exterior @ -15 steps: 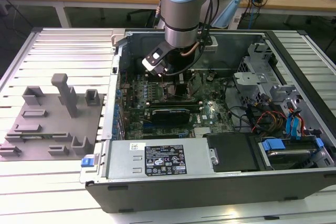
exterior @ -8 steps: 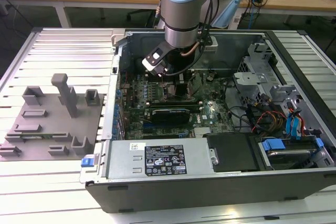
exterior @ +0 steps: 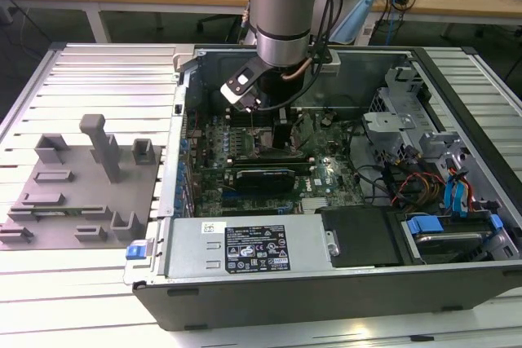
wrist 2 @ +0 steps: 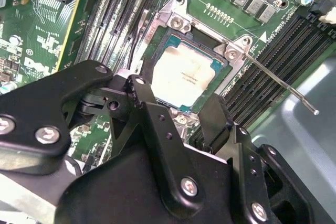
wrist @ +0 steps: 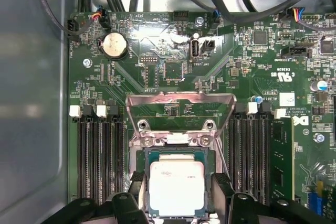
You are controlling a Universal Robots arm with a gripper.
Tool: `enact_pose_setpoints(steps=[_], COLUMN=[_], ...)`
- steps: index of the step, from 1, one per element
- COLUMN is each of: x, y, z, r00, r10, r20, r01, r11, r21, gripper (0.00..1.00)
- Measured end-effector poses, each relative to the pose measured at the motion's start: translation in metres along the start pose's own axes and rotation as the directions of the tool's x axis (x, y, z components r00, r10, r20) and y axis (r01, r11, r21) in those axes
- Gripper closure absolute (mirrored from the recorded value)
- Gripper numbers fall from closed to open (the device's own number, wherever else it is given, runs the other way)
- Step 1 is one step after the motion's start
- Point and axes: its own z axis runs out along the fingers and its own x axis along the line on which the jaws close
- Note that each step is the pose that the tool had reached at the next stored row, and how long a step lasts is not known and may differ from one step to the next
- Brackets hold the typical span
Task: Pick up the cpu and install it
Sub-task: 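Place the cpu into insertion slot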
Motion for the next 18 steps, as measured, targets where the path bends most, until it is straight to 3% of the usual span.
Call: enact_pose_setpoints(steps=[5,11,12,14,18], x=[0.0000,0.0000,0.0000,0.0000,0.0000], y=[0.0000,0.0000,0.0000,0.0000,0.0000], z=[-0.0001,-0.0001,-0.0001,-0.0001,-0.0001], r00=[1.0000,1.0000,1.0000,1.0000,1.0000], r10=[0.000,0.000,0.000,0.000,0.001], r20=[0.0003,0.0004,0.0003,0.0003,0.0003], r01=[0.000,0.000,0.000,0.000,-0.001], r11=[1.0000,1.0000,1.0000,1.0000,1.0000], r21=[0.0000,0.0000,0.0000,0.0000,0.0000], gripper=[0.40,0.77,0.77,0.89,0.89])
